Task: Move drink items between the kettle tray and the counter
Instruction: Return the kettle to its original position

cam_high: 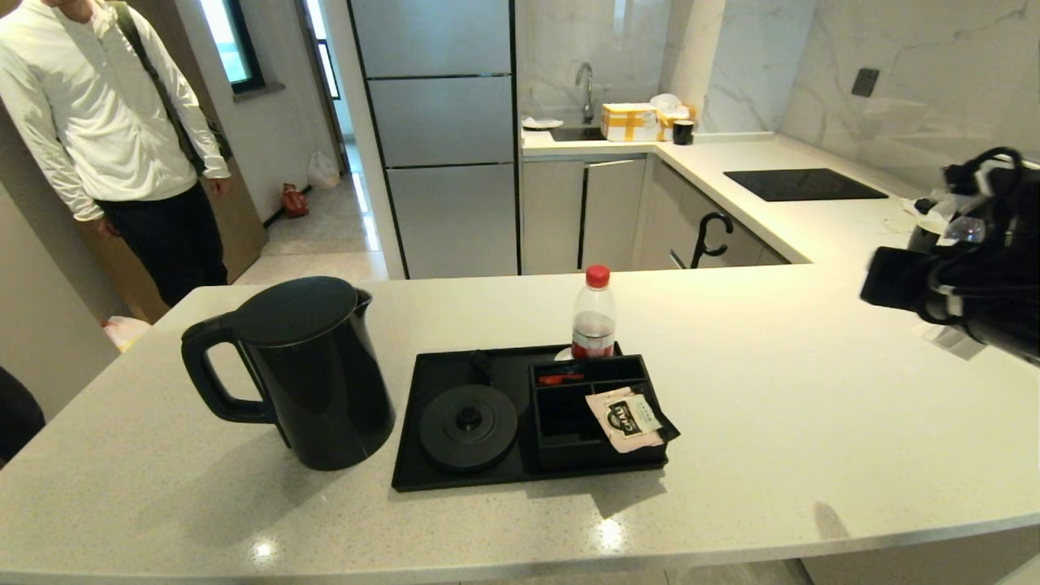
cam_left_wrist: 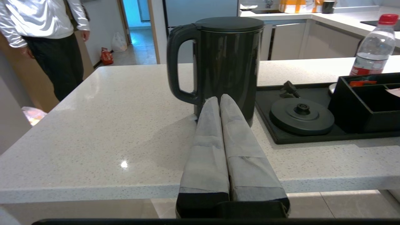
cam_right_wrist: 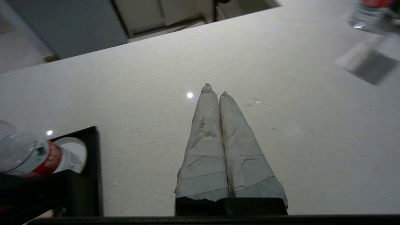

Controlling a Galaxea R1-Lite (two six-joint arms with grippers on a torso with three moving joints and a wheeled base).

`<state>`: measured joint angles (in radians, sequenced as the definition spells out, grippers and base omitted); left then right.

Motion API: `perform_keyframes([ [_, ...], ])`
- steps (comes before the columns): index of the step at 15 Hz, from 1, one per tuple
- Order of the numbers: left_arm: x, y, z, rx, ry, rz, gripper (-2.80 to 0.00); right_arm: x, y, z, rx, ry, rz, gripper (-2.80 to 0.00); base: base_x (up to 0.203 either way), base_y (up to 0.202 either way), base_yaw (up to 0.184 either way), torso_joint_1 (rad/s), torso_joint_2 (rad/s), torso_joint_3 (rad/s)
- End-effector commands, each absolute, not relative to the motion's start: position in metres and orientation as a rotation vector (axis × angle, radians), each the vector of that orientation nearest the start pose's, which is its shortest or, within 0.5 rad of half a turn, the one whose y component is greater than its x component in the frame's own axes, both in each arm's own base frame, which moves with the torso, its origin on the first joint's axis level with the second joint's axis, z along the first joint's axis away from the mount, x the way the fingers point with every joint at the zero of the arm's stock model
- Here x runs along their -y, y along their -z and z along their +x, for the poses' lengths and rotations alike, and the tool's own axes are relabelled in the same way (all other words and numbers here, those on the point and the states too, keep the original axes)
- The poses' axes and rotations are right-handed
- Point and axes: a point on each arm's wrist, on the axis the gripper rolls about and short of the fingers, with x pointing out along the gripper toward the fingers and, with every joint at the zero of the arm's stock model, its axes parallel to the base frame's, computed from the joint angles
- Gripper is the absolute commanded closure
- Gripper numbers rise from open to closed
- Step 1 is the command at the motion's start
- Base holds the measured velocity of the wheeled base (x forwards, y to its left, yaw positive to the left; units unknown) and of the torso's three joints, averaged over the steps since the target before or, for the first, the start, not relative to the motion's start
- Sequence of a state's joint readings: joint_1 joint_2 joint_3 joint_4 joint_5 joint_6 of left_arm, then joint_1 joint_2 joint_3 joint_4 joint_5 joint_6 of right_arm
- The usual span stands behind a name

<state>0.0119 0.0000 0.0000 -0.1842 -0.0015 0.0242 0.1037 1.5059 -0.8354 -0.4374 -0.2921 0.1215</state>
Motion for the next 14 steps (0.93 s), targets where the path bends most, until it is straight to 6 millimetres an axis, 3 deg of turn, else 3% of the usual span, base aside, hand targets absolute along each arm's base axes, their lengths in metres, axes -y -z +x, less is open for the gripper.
perform_keyframes([
  [1, 0.0, -0.083, -0.021, 0.145, -0.013, 0.026, 0.0, -0.009, -0.259, 0.211, -0.118, 0.248, 0.095, 0.0, 0.0, 0.0, 0.0, 0.0, 0.0, 0.0],
  [4, 0.0, -0.083, -0.021, 0.145, -0.013, 0.026, 0.0, 0.001, -0.285, 0.115, -0.044, 0.305, 0.11, 0.0, 0.0, 0.0, 0.0, 0.0, 0.0, 0.0],
  [7, 0.0, -0.083, -0.021, 0.145, -0.013, 0.026, 0.0, 0.007, -0.279, 0.033, -0.04, 0.356, 0.11, 0.0, 0.0, 0.0, 0.0, 0.0, 0.0, 0.0],
  [9, 0.0, -0.083, -0.021, 0.145, -0.013, 0.026, 0.0, 0.01, -0.261, -0.015, -0.052, 0.379, 0.103, 0.0, 0.0, 0.0, 0.0, 0.0, 0.0, 0.0],
  [11, 0.0, -0.083, -0.021, 0.145, -0.013, 0.026, 0.0, 0.011, -0.239, -0.05, -0.035, 0.382, 0.107, 0.0, 0.0, 0.0, 0.0, 0.0, 0.0, 0.0],
  [14, 0.0, -0.083, -0.021, 0.145, -0.013, 0.026, 0.0, 0.008, -0.202, -0.08, 0.067, 0.276, 0.114, 0.0, 0.0, 0.0, 0.0, 0.0, 0.0, 0.0],
])
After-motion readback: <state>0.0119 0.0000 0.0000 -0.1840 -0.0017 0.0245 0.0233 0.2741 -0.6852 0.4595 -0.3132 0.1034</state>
